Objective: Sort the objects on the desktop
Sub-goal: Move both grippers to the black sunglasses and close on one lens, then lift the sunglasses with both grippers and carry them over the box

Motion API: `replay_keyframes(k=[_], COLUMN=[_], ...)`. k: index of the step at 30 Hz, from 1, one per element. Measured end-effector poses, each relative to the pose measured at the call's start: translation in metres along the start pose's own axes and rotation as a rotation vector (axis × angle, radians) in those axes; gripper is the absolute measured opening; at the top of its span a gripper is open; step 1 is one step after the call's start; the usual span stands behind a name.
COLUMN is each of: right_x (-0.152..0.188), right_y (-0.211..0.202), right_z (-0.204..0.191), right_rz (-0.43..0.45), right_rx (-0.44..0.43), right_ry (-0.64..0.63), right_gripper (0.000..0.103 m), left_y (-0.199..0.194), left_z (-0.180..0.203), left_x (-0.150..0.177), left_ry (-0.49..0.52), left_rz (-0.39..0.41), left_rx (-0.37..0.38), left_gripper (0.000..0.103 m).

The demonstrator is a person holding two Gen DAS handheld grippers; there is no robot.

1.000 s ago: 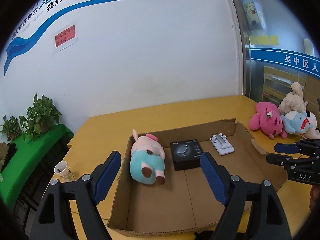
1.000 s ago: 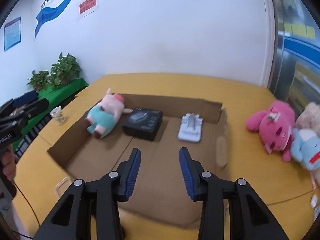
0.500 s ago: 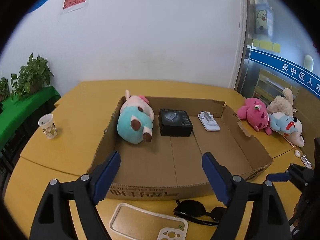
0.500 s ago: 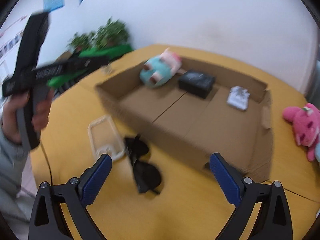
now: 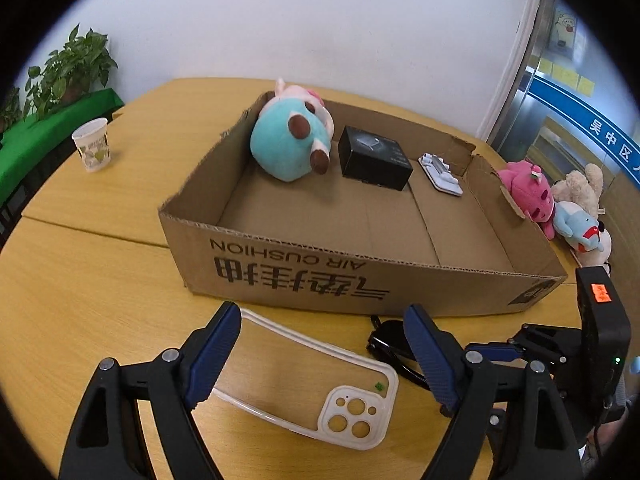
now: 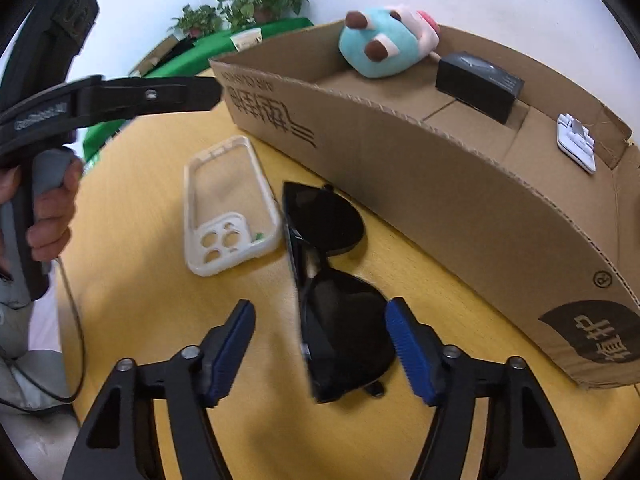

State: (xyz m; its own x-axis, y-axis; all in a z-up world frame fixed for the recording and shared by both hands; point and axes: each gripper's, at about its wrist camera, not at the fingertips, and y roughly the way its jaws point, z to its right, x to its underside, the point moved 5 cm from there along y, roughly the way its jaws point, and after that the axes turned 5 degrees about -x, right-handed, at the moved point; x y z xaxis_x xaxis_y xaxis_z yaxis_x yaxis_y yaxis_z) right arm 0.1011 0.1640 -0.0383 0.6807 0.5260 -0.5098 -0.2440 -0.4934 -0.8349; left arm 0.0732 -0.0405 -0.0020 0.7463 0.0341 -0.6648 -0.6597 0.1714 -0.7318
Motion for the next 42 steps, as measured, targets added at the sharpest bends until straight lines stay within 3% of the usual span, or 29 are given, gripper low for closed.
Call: replay_keyframes(k=[1, 3, 10, 15, 17, 19, 22, 26, 30, 33, 42], right_x=[0.002, 0.004, 0.037, 0.060, 0.067, 0.071, 0.072, 0.080, 0.080, 0.079, 0.071], right_y=[0.001, -0.003, -0.025, -0.043, -0.047, -0.050, -0.056, -0.056, -0.058, -0.056, -0.057], right_z=[0.003, 0.012, 0.019, 0.025, 0.021, 0.015, 0.012, 0.018, 0.016, 0.015, 0.011], right_rz=[-0.005, -0.007, -0.005, 0.048, 0.071, 0.096, 0.107, 0.095, 0.083, 0.092, 0.129], right_rx=[0.004, 0.019, 0.080, 0.161, 0.152, 0.105, 0.108, 0.117, 0.140, 0.137, 0.124], right_ry=[0.019, 0.077, 0.243, 0.382, 0.407, 0.419, 0.385, 0.383, 0.360, 0.370, 0.396], right_gripper=[0.054, 0.050, 0.050, 0.051, 0.055, 0.073, 0.075, 0.073, 0.051, 0.051, 0.051], left_y=[0.001, 0.001, 0.008, 0.024, 0.034, 0.043, 0.051, 0.056, 0.056, 0.055, 0.048], left_z=[0.001, 0.004, 0.035, 0.075, 0.092, 0.105, 0.118, 0.125, 0.133, 0.135, 0.135], left_x=[0.002, 0.003, 0.010, 0.025, 0.034, 0.043, 0.054, 0.062, 0.065, 0.068, 0.062], left_ry=[-0.002, -0.008, 0.008, 0.047, 0.053, 0.054, 0.027, 0.014, 0.048, 0.092, 0.109], left_rz=[-0.007, -0.007, -0.041, -0.143, -0.211, -0.265, -0.313, -0.332, -0.330, -0.323, -0.289], left_rx=[0.008, 0.036, 0.175, 0.287, 0.348, 0.383, 0.428, 0.448, 0.450, 0.417, 0.401], left_gripper=[0.084, 0.084, 0.084, 0.084, 0.082, 0.082, 0.082, 0.079, 0.065, 0.046, 0.037])
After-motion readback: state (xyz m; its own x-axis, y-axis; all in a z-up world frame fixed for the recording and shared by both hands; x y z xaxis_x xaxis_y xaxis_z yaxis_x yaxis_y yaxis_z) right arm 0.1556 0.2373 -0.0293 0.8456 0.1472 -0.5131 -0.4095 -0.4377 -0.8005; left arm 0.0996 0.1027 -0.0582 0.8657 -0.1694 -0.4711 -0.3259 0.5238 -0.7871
